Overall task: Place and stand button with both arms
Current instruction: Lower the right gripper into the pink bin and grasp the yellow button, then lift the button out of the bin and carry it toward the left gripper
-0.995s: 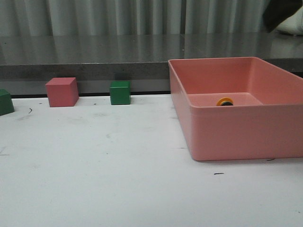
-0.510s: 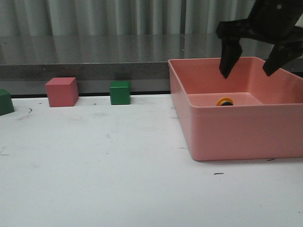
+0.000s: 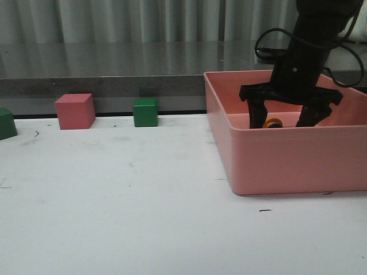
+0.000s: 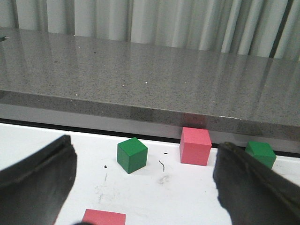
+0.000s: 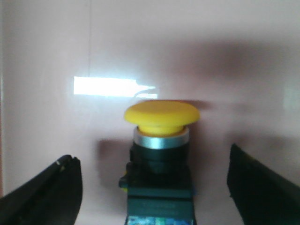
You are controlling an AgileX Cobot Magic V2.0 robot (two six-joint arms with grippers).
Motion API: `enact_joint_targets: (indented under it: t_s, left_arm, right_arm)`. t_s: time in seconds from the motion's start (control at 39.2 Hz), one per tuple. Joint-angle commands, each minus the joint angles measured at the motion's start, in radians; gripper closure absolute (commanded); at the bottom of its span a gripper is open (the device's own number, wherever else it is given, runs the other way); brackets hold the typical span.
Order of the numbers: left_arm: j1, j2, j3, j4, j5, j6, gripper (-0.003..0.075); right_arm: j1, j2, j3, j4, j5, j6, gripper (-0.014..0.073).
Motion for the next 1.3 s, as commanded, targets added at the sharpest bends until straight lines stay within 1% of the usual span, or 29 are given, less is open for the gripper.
enact_joint_targets:
  t_s: [0.0, 0.13, 0.18, 0.2, 0.26, 0.46, 0.84, 0.92, 1.02, 1.12, 1.28]
  left_arm:
    - [0.001, 0.011, -0.04, -0.002, -0.085, -0.001, 0.0156]
    - [0.001, 0.011, -0.04, -0.002, -0.085, -0.001, 0.0156]
    - [0.001, 0.011, -0.04, -0.002, -0.085, -0.001, 0.0156]
    - [0.001, 0.011, -0.04, -0.002, -0.085, -0.001, 0.0156]
    - [0.001, 0.011, -0.04, -0.002, -0.085, -0.001, 0.0156]
    - [0.001, 0.011, -0.04, -0.002, -0.085, -0.001, 0.0156]
    - [0.001, 0.011, -0.04, -0.002, -0.085, -0.001, 0.0156]
    - [0.001, 0.011, -0.04, -0.002, -0.085, -0.001, 0.0156]
    - [0.001, 0.011, -0.04, -0.002, -0.085, -0.001, 0.0156]
    - [0.001, 0.011, -0.04, -0.002, -0.085, -0.001, 0.0156]
    - [0.001, 0.011, -0.04, -0.002, -0.085, -0.001, 0.0156]
  right_arm:
    - [-0.003, -0.049, -0.033, -0.002, -0.016, -0.002, 0.0065]
    - [-0.003, -0.051, -0.033, -0.002, -0.015, -0.002, 0.0244]
    - [-0.003, -0.051, -0.033, -0.002, -0.012, -0.002, 0.0302]
    - [-0.003, -0.053, -0.033, -0.002, -0.009, -0.002, 0.0326]
    - [-0.003, -0.058, -0.033, -0.002, 0.0, -0.002, 0.0341]
    - [-0.003, -0.123, -0.034, -0.002, 0.034, -0.002, 0.0338]
    - [0.004, -0.341, -0.034, -0.001, 0.076, -0.002, 0.0338]
    - [0.005, -0.368, -0.034, -0.001, 0.103, 0.0, 0.0338]
    - [0.013, -0.39, -0.046, 0.016, 0.18, 0.005, 0.0338]
    - [0.051, -0.403, -0.076, 0.023, 0.249, 0.005, 0.0338]
    - [0.17, -0.404, -0.132, 0.024, 0.276, 0.006, 0.0338]
